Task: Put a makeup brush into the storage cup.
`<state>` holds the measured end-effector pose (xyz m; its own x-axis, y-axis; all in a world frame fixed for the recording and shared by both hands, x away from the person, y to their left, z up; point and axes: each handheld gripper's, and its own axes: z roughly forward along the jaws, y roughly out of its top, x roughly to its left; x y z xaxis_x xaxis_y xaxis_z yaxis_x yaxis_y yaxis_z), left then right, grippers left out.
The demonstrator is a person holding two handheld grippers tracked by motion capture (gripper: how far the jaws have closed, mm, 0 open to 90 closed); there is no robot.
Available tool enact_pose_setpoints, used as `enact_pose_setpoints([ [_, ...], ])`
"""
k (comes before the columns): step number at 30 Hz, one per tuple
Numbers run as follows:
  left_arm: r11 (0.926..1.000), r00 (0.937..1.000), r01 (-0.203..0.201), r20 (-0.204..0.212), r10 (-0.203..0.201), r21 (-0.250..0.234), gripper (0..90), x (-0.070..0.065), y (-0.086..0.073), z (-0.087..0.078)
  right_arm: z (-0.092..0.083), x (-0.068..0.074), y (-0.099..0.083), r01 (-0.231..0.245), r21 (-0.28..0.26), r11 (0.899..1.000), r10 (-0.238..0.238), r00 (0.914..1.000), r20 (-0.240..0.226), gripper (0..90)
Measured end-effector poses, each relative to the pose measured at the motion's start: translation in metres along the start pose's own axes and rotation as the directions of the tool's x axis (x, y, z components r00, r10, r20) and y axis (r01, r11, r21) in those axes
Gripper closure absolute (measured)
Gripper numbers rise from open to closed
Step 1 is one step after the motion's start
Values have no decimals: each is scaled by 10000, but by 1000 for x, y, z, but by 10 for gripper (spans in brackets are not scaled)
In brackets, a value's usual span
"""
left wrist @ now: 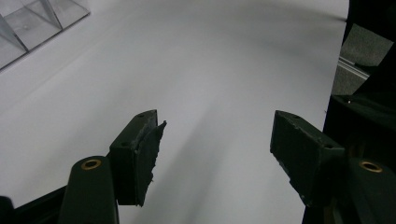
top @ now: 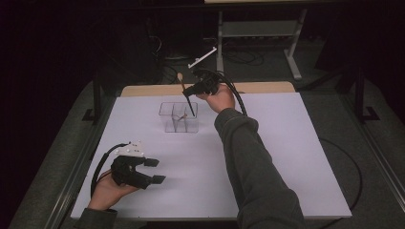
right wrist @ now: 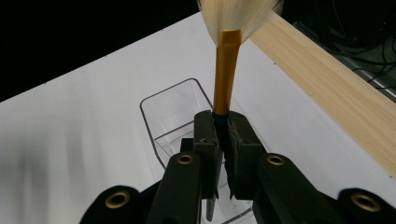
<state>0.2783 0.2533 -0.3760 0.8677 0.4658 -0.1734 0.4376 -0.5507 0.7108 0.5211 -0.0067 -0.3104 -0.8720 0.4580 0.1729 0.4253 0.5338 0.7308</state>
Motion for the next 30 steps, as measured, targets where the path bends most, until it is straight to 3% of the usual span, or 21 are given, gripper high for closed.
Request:
enact_pose_setpoints([
  [10,10000,9999,85,66,-85,-15,322,-1,0,0,1,2,-10,-226,-141,9996,227,9997,127,828],
  [12,10000,10000,65,48,-65,10,323,-2,0,0,1,3,-12,-551,-240,9982,553,9984,70,828],
  [13,10000,10000,62,48,-62,9,322,-2,0,0,1,1,-13,-390,-207,9990,393,9992,106,828],
  [20,9999,9999,105,75,-104,-46,319,0,-1,-1,5,4,-15,-622,-236,9978,622,9981,-41,827],
  [23,10000,10000,71,40,-71,-21,317,0,-1,-1,8,4,-17,-406,-109,9991,406,9991,83,827],
  [26,10000,10000,74,35,-74,-27,316,0,-1,-1,10,6,-19,-587,-193,9981,588,9983,46,826],
  [30,10000,10000,65,26,-65,-20,316,0,0,0,10,3,-25,-468,-164,9988,471,9988,163,824],
])
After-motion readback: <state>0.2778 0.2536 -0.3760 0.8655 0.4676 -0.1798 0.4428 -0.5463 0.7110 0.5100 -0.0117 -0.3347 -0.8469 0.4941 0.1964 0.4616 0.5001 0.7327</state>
